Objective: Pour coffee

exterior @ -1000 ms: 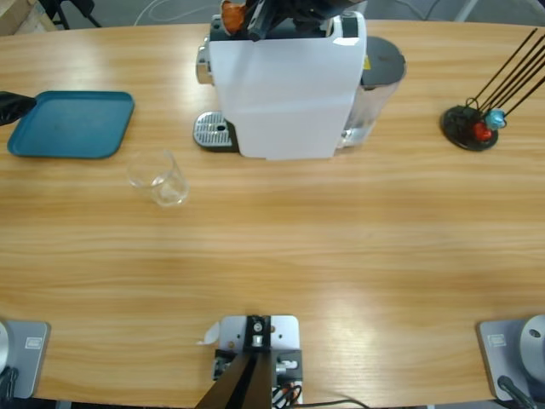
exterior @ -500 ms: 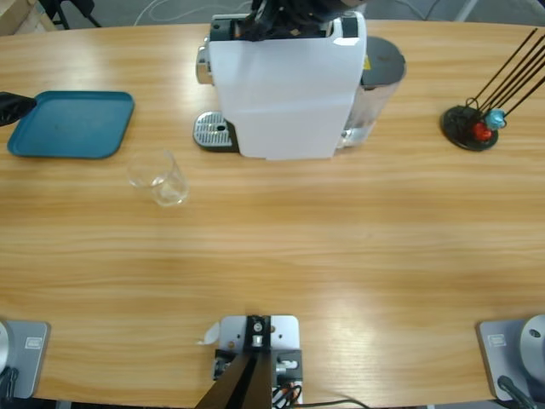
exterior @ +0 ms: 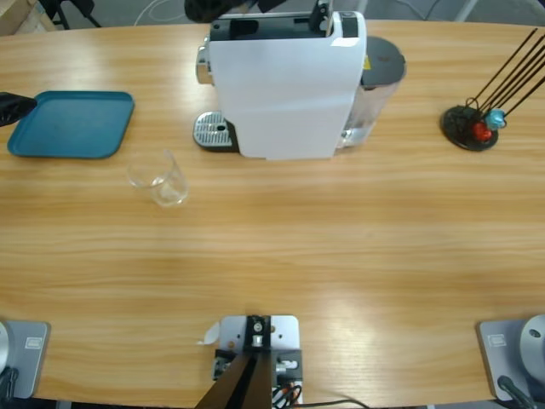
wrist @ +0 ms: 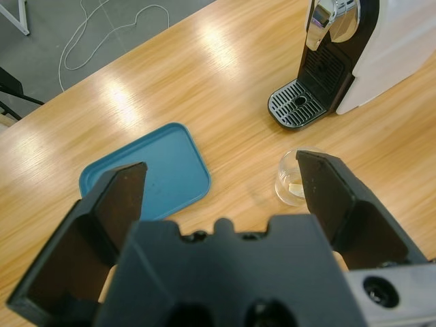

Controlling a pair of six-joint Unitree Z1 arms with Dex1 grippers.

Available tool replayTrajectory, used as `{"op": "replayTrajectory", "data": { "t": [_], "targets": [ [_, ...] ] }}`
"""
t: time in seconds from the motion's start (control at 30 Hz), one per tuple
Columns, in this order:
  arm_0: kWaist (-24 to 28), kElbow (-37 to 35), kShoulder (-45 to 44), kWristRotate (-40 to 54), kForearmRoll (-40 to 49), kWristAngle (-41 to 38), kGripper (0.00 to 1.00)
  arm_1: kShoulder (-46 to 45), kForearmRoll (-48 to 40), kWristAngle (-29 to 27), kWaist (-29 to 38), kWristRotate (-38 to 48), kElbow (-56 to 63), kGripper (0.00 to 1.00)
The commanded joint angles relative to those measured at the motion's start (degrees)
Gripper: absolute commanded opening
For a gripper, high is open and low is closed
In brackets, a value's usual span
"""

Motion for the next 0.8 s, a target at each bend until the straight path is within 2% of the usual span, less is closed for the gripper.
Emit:
{"op": "replayTrajectory", "data": {
  "t": [0.03, 0.1, 0.2, 0.27, 0.43, 0.63, 0.8],
  "targets": [
    [0.49, 0.38, -1.15, -0.81, -0.44, -0.82, 0.950, -11.82, 1.80, -8.47, 2.25, 12.29, 10.06, 0.000],
    [0.28, -0.36, -1.54, -0.81, -0.44, -0.82, 0.950, -16.00, -4.16, -14.60, 3.71, 16.31, 18.63, 0.000],
    [-0.48, -1.91, -0.18, -0.37, 0.17, -0.73, 0.954, -18.57, -4.07, -20.18, 7.11, 22.15, 22.95, 0.000],
    [-1.92, -3.54, 2.14, 1.19, 1.30, -0.73, 0.965, -20.31, -2.77, -22.15, 7.28, 25.36, 24.81, 0.000],
    [-4.71, -5.51, 3.98, 1.98, 2.02, -0.73, 0.968, -23.05, -2.21, -31.02, 5.49, 31.57, 26.04, 0.000],
    [-4.71, -4.91, 2.31, 1.91, 2.11, -0.64, 0.967, -16.05, -9.19, -30.48, -4.69, 36.93, 19.54, 0.000],
    [-4.71, -4.69, 2.49, 1.82, 2.09, -0.56, 0.968, -7.65, -9.68, -28.28, -6.52, 38.20, 10.22, 0.000]
  ]
}}
